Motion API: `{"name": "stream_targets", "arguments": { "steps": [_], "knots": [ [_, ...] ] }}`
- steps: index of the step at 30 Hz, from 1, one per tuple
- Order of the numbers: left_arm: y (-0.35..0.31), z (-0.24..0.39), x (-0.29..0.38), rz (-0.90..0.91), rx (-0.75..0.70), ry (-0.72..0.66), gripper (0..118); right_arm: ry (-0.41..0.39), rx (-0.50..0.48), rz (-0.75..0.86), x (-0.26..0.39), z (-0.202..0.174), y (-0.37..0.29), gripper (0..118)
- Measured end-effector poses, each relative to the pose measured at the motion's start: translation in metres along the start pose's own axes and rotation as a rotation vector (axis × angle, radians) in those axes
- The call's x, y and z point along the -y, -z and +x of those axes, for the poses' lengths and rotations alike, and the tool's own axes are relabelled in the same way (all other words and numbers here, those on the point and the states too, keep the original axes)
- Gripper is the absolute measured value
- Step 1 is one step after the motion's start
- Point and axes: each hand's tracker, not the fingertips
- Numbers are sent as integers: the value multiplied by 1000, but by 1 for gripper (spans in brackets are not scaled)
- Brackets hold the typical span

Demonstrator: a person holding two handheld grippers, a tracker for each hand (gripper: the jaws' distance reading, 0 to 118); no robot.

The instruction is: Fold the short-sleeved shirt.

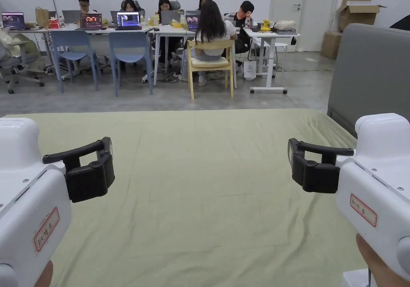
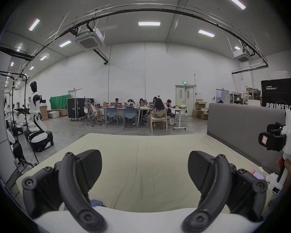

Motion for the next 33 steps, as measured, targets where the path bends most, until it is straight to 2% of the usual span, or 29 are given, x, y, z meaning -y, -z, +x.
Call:
{"name": "stream_targets", "arguments": {
  "steps": [29, 33],
  "knots": [
    [2, 0, 1, 0, -14, 15, 112, 5, -17, 3, 1, -4, 1, 117],
    [4, 1, -2, -3, -36, 53, 114, 10, -26, 12, -3, -2, 0, 118]
  ]
}}
